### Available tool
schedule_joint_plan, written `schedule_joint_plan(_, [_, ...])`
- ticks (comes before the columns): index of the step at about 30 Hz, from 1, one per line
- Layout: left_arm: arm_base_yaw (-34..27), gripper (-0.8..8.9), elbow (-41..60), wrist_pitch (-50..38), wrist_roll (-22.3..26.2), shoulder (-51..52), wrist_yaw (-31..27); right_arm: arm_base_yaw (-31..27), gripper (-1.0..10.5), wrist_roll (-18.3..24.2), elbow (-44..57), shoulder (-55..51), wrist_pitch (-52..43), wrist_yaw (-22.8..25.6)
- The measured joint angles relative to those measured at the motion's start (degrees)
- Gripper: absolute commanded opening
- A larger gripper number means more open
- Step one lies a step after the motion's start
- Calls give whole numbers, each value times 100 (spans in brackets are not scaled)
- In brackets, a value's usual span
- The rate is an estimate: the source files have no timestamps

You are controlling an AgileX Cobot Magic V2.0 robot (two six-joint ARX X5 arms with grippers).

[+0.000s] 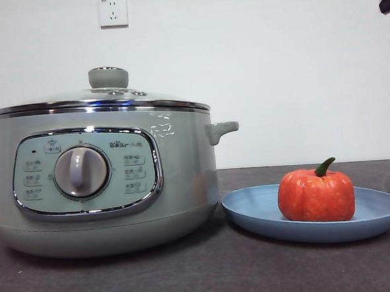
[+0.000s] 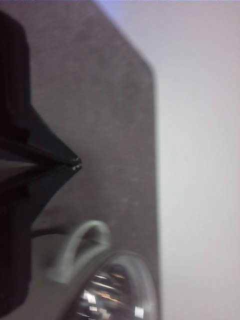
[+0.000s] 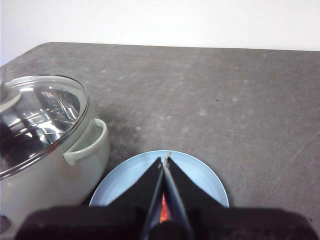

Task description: Take the pumpkin out from the steamer,put the pumpkin in the blue plate,close the lid

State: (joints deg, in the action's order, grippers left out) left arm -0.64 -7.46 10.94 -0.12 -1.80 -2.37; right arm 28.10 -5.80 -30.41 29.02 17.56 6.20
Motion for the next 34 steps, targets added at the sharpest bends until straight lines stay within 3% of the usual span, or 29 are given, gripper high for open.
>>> schedule_joint_plan(12, [0, -3, 540, 243, -396, 4, 129, 0, 1, 0, 0, 0, 0, 0])
schedule_joint_plan(34, [0, -3, 542, 245, -404, 7, 129, 0, 1, 0, 0, 0, 0, 0])
